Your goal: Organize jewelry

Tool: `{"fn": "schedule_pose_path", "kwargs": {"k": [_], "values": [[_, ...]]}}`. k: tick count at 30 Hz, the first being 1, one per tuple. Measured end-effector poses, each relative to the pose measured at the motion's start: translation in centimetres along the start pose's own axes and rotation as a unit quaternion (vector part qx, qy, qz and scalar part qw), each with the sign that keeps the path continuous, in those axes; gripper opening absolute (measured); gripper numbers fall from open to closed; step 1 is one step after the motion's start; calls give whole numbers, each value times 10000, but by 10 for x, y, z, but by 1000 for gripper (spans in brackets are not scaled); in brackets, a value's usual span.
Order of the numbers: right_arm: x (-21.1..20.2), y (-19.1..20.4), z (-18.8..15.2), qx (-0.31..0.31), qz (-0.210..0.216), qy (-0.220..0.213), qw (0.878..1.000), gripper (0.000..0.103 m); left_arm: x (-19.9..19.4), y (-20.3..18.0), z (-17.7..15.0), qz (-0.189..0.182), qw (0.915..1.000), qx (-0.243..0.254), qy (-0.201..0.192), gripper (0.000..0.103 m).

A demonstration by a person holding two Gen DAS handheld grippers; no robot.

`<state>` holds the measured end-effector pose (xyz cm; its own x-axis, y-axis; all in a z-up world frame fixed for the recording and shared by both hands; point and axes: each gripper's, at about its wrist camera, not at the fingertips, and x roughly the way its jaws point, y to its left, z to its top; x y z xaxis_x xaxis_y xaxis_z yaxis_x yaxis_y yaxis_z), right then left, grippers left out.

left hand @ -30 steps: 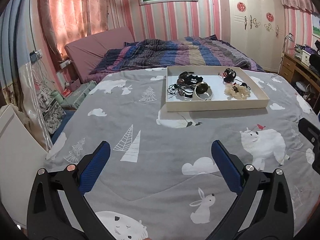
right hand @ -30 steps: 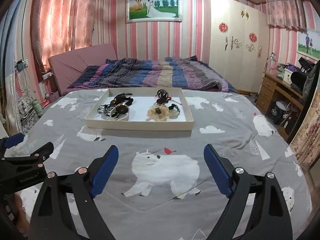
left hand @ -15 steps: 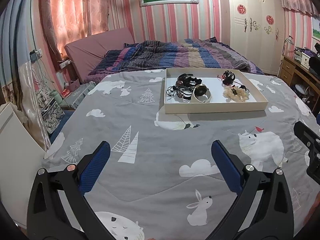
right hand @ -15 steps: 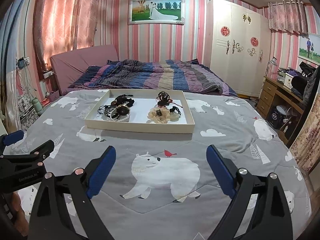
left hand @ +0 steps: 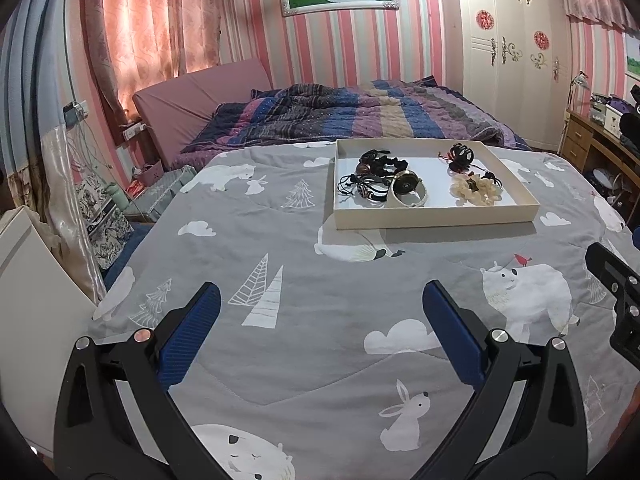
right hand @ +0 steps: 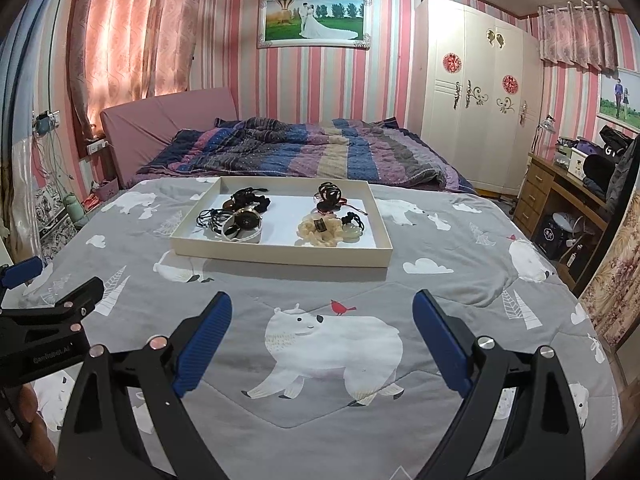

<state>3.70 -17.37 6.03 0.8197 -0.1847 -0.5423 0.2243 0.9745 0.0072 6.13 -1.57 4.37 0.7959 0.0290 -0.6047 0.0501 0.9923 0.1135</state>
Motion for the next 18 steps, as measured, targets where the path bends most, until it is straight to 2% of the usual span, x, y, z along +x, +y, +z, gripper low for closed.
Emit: {"fn": "schedule_pose_path", "kwargs": {"k": [18], "values": [[2, 0, 0, 6, -9, 9, 10000, 92, -1, -1, 0, 49, 10000, 31, 43, 100]]}}
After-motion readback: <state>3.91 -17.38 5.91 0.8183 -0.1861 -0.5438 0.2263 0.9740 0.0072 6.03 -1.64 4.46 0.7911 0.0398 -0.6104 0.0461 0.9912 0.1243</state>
